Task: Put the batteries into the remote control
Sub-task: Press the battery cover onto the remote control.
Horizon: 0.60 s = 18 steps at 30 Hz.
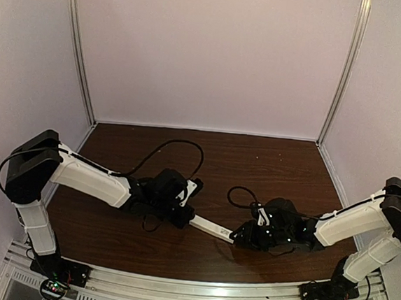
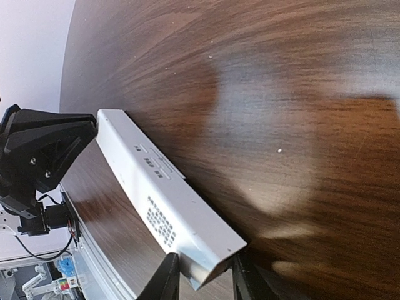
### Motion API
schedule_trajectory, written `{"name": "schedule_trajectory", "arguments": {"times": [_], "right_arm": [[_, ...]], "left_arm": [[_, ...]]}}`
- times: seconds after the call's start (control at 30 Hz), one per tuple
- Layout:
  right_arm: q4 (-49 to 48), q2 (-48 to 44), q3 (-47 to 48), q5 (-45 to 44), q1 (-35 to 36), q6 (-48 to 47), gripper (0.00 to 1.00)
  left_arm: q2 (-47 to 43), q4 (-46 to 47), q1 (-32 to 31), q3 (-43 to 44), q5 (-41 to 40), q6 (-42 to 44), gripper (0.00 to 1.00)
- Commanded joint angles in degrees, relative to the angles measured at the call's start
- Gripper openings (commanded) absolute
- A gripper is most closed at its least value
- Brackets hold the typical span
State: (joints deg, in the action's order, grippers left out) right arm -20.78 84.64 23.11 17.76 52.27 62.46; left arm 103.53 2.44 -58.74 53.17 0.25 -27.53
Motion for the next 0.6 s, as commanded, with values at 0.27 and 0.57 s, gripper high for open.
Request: {"name": "schedule_trajectory", "arguments": {"times": [0.27, 0.57], "right_arm": [[1.9, -1.6, 1.9, -1.1, -2.5, -4.0, 0.34], [-0.8, 1.1, 3.0, 1.8, -2.3, -3.6, 0.30]], "left_arm": [[2.5, -2.9, -4.1, -0.9, 14.1, -0.6, 0.11], [3.7, -0.7, -4.5, -0.6, 15.8, -0.6, 0.10]]}}
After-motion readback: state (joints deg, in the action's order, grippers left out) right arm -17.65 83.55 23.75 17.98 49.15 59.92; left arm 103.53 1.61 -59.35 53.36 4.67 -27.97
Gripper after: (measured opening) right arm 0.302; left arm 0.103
